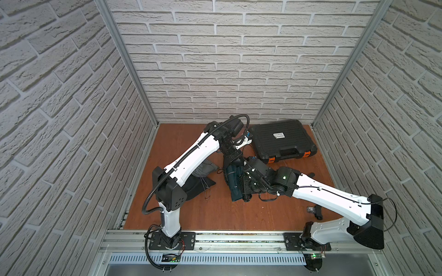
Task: Pack away hair dryers
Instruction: Place the hair dryer in the drawstring bag.
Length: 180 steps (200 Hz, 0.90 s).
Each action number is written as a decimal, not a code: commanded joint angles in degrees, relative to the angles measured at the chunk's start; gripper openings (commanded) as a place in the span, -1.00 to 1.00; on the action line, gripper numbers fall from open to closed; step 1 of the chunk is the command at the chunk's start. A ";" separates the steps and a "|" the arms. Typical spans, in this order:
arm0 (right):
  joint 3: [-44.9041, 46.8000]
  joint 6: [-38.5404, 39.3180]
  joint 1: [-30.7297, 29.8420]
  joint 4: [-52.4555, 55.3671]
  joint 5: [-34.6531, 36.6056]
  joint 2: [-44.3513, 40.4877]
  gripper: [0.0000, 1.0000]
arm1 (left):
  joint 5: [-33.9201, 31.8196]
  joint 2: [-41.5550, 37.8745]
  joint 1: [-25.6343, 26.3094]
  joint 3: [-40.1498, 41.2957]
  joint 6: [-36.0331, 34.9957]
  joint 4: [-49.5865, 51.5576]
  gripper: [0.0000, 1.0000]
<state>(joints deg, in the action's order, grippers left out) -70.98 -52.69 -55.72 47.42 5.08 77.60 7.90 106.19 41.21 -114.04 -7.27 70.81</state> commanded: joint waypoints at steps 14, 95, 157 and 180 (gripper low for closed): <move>-3.22 -1.11 0.09 1.19 3.55 0.15 -0.95 | 0.50 -2.65 0.20 0.70 0.15 0.66 -1.00; -6.37 0.98 0.24 -2.93 -2.13 4.48 -0.95 | 3.07 -3.51 2.00 0.97 -0.19 1.09 -1.00; -0.19 -3.30 3.79 -7.14 -3.95 1.59 -0.95 | 3.89 -5.18 2.64 3.11 -0.25 0.74 -1.00; 2.34 -4.33 5.22 -8.48 -4.44 -0.12 -0.95 | 4.69 -5.88 2.69 3.45 -0.46 0.98 -1.00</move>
<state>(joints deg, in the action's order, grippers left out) -70.63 -55.00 -51.88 44.21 1.10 81.34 10.83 103.11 43.55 -111.26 -7.42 71.16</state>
